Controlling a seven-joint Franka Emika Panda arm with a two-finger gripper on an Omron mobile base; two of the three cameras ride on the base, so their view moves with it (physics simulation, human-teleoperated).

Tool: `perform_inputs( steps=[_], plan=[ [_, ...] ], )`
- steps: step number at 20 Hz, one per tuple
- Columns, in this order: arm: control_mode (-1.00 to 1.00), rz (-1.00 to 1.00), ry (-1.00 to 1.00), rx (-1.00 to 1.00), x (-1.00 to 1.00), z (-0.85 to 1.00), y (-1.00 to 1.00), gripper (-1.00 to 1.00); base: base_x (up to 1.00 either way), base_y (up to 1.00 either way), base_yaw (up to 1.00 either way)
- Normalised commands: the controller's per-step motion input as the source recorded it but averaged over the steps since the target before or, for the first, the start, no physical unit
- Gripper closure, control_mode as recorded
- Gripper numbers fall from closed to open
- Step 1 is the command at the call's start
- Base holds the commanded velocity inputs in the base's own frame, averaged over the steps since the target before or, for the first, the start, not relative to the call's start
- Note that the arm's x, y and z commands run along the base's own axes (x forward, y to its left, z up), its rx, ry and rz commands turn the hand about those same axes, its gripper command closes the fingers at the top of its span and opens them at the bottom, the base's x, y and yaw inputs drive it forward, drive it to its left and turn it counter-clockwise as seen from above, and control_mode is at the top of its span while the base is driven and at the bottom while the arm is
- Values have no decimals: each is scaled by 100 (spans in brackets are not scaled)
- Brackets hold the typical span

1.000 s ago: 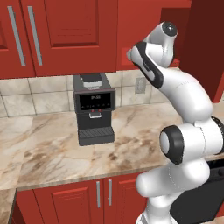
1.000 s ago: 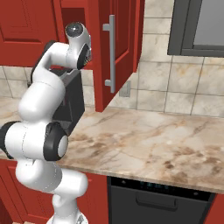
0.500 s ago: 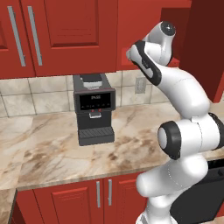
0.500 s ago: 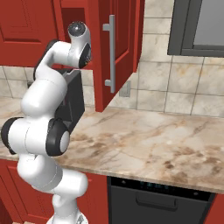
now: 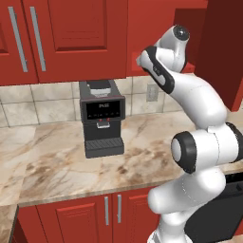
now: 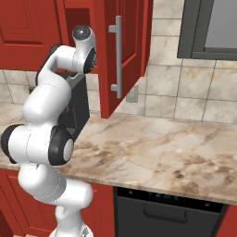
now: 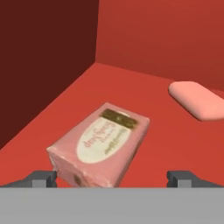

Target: Locate and retrieve the bar soap and bar soap from the cabinet. Place them next to the sink.

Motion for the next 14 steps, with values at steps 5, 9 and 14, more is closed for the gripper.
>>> perform_inputs(
  steps=[5, 9, 14],
  plan=[
    [-100, 2, 0, 0, 17, -6, 0, -100, 0, 0, 0],
    [-100, 3, 0, 0, 22, -5, 0, -100, 0, 0, 0],
    [-100, 2, 1, 0, 17, -9, 0, -100, 0, 0, 0]
  ],
)
